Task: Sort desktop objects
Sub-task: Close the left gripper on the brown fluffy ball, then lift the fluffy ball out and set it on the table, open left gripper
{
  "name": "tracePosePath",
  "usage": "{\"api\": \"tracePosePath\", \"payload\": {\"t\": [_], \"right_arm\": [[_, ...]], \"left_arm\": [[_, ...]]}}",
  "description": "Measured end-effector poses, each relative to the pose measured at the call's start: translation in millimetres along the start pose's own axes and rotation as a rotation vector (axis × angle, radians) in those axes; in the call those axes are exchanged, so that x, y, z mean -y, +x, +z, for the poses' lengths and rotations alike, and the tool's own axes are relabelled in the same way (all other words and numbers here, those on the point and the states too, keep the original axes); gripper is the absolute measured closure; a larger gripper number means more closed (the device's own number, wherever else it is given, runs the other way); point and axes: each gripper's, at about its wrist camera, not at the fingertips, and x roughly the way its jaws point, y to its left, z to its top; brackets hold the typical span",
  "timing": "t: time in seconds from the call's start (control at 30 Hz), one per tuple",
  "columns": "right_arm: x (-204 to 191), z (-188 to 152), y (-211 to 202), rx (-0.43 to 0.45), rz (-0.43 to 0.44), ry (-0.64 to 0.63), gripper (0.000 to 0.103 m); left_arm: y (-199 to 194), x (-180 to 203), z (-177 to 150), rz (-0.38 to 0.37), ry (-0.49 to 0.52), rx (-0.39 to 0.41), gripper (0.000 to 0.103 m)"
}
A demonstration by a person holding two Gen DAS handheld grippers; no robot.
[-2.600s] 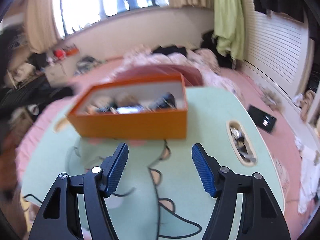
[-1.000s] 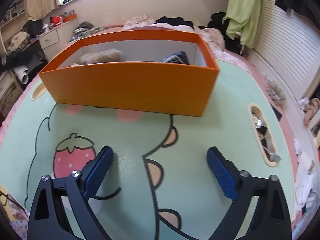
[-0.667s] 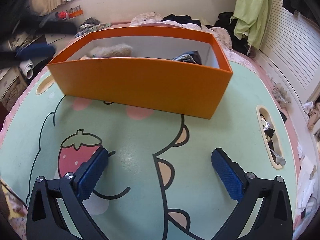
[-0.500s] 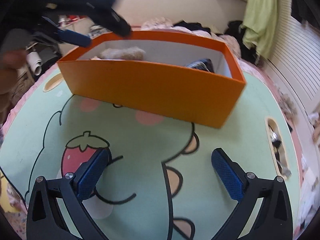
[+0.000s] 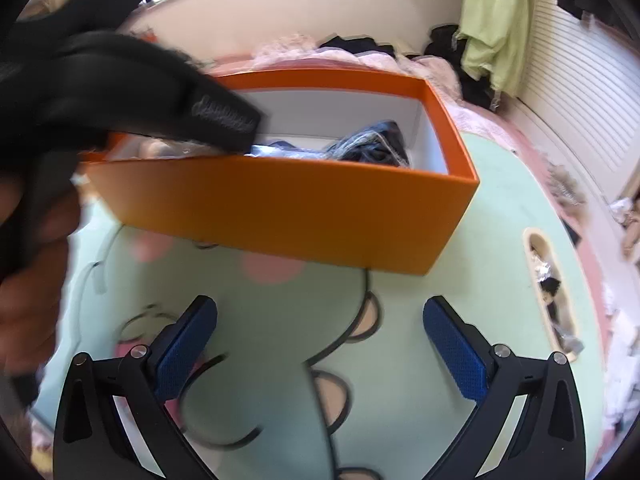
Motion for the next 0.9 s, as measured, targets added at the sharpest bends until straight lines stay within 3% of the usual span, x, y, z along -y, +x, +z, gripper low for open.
{"api": "tracePosePath", "payload": {"t": [0.27,0.4,0.6,0.73,0.9], "right_arm": [[0.3,6.1,2.5,-0.009,-0.017,0.028,0.0],[0.9,6.7,3.1,-0.009,-0.017,0.028,0.0],[-0.6,6.5,3.5,-0.009,-0.019,0.029,0.0],[-1.0,6.5,3.7,-0.009,-0.019,0.03,0.0],[-0.9,6.1,4.1,-0.009,-0.02,0.03,0.0]], "left_arm": [[-14.2,-15.8,-6.6,-0.074,-0.063,0.066,0.077],[-49.5,-25.9,-11.4,-0.052,-0.076,0.163,0.078],[-113.5,-50.0,-41.4,-0.092,-0.1,0.305,0.078],[-106.1,-66.9,-78.7,-0.063,-0.138,0.268,0.078],[-54.0,-74.0,-104.7,-0.122,-0.209,0.168,0.074]]}}
